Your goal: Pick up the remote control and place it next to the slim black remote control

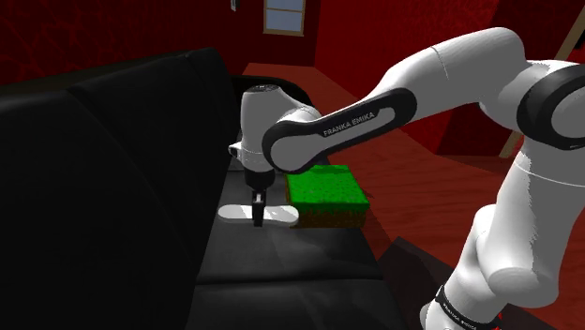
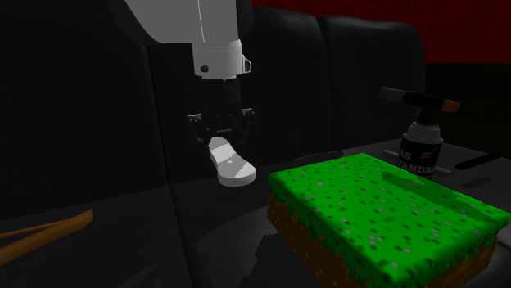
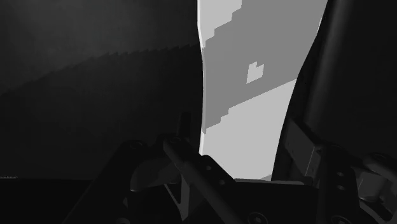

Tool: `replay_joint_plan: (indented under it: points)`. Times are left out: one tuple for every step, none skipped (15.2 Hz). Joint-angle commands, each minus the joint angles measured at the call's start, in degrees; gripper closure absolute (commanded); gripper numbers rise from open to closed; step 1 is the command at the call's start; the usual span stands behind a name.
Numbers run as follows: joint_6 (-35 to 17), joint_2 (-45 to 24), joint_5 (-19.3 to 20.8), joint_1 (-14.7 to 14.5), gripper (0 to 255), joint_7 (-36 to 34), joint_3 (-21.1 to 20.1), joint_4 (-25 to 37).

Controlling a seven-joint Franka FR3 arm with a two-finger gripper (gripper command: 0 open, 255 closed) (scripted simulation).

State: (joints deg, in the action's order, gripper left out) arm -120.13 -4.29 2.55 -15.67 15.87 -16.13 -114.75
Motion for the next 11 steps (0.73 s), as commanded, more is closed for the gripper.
replay_joint_plan:
  points:
    - [-0.08, -0.19, -0.1, 1.35, 255, 2.6, 1.15, 0.19]
    - [-0.06, -0.31, -0.16, 2.06, 255, 3.96, 1.76, 0.36]
    - [-0.02, -0.47, -0.21, 2.77, 255, 5.3, 2.36, 0.59]
    - [0.03, -0.69, -0.24, 3.51, 255, 6.63, 2.94, 0.89]
    - [0.11, -0.96, -0.27, 4.21, 255, 7.95, 3.53, 1.26]
    - [0.19, -1.29, -0.29, 4.93, 255, 9.25, 4.1, 1.69]
    - [0.3, -1.66, -0.31, 5.63, 255, 10.55, 4.68, 2.19]
    - [0.42, -2.08, -0.32, 6.34, 255, 11.83, 5.23, 2.76]
    - [0.57, -2.55, -0.34, 7.03, 255, 13.1, 5.79, 3.39]
    - [0.73, -3.07, -0.35, 7.73, 255, 14.36, 6.33, 4.09]
    - [0.91, -3.64, -0.36, 8.42, 255, 15.6, 6.86, 4.86]
